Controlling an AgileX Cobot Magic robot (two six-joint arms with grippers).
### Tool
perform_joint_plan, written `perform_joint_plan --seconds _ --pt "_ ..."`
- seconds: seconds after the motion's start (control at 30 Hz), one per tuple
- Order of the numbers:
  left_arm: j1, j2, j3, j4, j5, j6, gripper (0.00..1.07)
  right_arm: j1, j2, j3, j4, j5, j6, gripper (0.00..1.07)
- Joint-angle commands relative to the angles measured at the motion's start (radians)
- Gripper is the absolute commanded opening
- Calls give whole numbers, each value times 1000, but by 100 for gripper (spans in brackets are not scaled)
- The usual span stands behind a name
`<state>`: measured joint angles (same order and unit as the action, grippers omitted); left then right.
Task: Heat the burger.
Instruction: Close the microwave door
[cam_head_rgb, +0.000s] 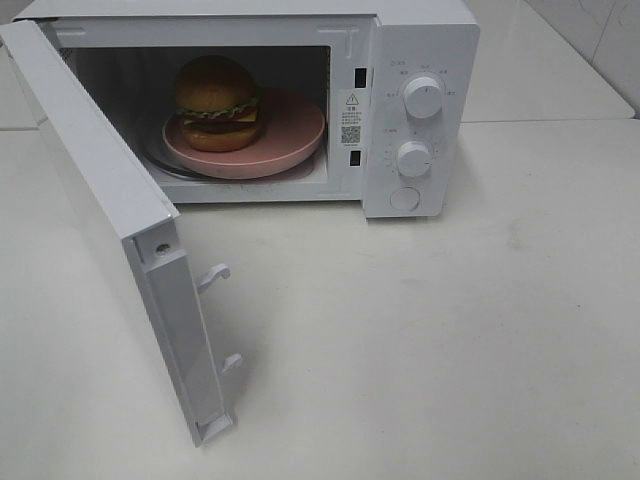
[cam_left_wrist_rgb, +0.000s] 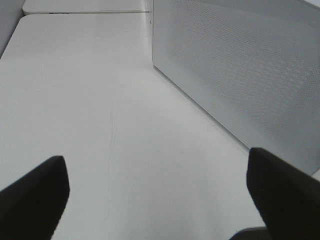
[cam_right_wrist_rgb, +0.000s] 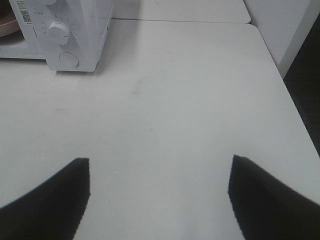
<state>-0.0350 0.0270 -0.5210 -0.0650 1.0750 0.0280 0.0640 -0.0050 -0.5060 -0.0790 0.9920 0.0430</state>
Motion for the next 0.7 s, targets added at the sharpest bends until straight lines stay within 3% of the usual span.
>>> perform_joint_plan --seconds 0.03,0.7 --pt "0 -3 2 -8 -2 -1 88 -6 -30 4 1 3 3 75" --pt "0 -3 2 -8 -2 -1 88 -6 -30 4 1 3 3 75"
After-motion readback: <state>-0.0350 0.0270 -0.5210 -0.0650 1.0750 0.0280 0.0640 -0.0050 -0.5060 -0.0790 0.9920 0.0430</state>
